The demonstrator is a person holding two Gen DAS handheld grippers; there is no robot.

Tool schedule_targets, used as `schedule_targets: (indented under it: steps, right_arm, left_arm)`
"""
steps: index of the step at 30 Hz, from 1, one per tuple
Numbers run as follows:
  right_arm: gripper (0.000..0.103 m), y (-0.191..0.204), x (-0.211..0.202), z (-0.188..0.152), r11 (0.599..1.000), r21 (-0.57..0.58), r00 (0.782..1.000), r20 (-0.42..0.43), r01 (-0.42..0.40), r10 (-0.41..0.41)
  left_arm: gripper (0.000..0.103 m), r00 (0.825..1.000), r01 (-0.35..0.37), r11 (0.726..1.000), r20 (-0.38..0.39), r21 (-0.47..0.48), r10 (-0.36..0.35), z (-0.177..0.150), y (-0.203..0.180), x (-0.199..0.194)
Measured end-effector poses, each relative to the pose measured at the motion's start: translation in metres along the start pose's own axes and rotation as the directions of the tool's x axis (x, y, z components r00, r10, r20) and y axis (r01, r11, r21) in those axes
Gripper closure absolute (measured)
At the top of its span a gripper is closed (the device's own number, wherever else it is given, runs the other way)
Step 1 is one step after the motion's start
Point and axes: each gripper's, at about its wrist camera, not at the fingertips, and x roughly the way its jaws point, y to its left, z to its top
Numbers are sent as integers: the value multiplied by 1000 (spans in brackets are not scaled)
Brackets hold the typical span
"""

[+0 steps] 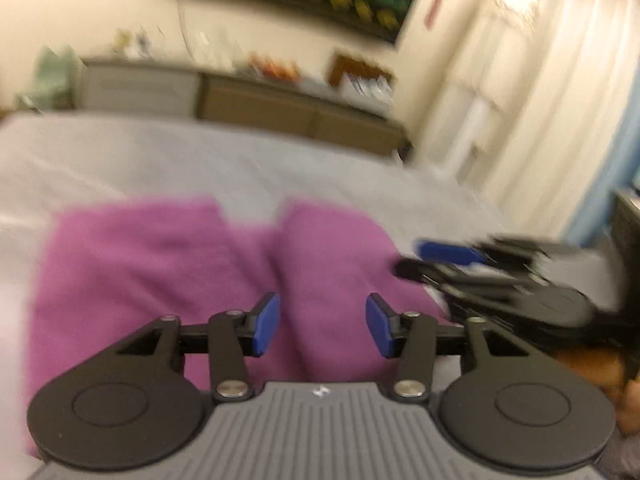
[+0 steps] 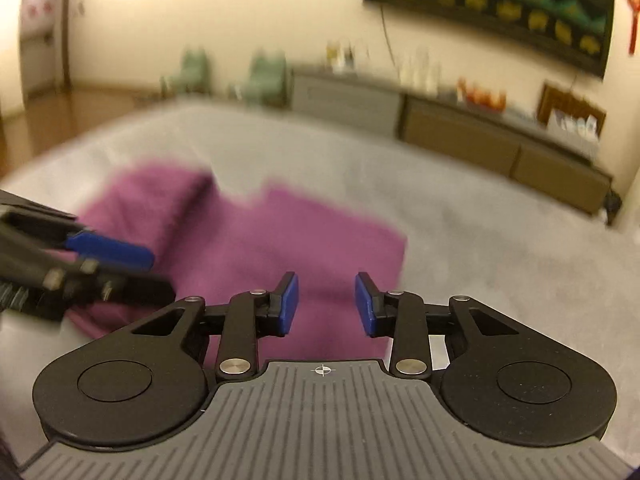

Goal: Fold clothes

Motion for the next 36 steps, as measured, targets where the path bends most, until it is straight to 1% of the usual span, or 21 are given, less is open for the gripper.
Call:
schedule_targets:
  steps: [2,5,6,8,10,11,14,16,17,20,21,23,25,26,28,30,31,32,33,34,36]
  right_arm:
    - [52,10,-4,4,1000,-9,998,48,-29,30]
    - [50,24,15,-2,998,-45,999,38,-32,34]
    - [52,27,25,-6,998,-47,999,12,-32,32]
    - [53,29,41,-15,998,-50,999,-40,-29,27]
    - [54,28,49,-25,997,-71,997,-75,-24,19]
    - [55,25,49,-26,997,-72,997,-81,-21,15]
    - [55,14,49,-23,998,-56,994,-108,-18,12]
    - [54,13,50,-27,998,-52,995,-99,-28,23]
    - [50,13,50,-28,998,-50,995,-95,-33,28]
    - [51,10,47,-23,999,-20,995,-96,-34,32]
    - [51,10,42,-17,1000,-10,996,-84,-29,28]
    - [52,17,25,-9,999,-20,999,-9,-34,34]
    - [53,27,20,-12,997,-54,998,4,-59,60]
    - [55,31,23,-17,995,-74,998,-6,-68,67]
    - [50,34,41,-36,992,-105,996,-54,-74,69]
    - [49,23,33,-34,994,-28,994,-40,-103,102]
    - [45,14,25,-30,992,28,992,-30,-120,121]
    - [36,4,15,-29,989,83,993,1,-120,120]
    - [29,-7,6,-31,986,136,995,38,-93,88]
    - [18,-18,-4,-33,980,189,996,73,-67,54]
    - [16,-44,-13,-40,953,304,996,84,-7,-20]
  left_arm:
    - [54,997,-74,997,29,32,73,2,6,-2]
    - [55,995,-98,984,-18,147,102,-5,-7,24]
    - [57,991,-121,972,-28,201,129,-9,-14,31]
    - [54,974,-202,931,-35,305,223,-20,-25,41]
    - [54,950,-277,885,-31,374,311,-28,-30,44]
    - [54,942,-297,875,-32,383,334,-31,-29,43]
    - [54,940,-302,891,-47,339,337,-32,-18,34]
    - [54,942,-299,896,-45,328,331,-33,-15,33]
    - [54,943,-299,897,-43,326,330,-33,-15,31]
    - [54,947,-292,901,-38,322,320,-29,-18,24]
    - [54,952,-278,911,-41,305,304,-26,-17,21]
    - [54,960,-258,929,-34,266,277,-19,-13,13]
    - [55,969,-234,950,-32,205,245,-14,-6,4]
    - [55,974,-218,961,-31,168,226,-10,-2,1]
    - [55,981,-188,977,-25,105,192,-3,4,-6]
    - [56,985,-171,981,-13,87,173,1,5,-9]
    - [56,985,-171,981,-8,94,172,3,4,-8]
    - [56,985,-174,980,-6,101,175,4,3,-6]
    - [56,983,-181,978,-7,106,183,4,2,-4]
    - [56,983,-184,977,-6,104,186,5,1,-3]
    - [55,983,-181,980,-2,83,182,6,1,-2]
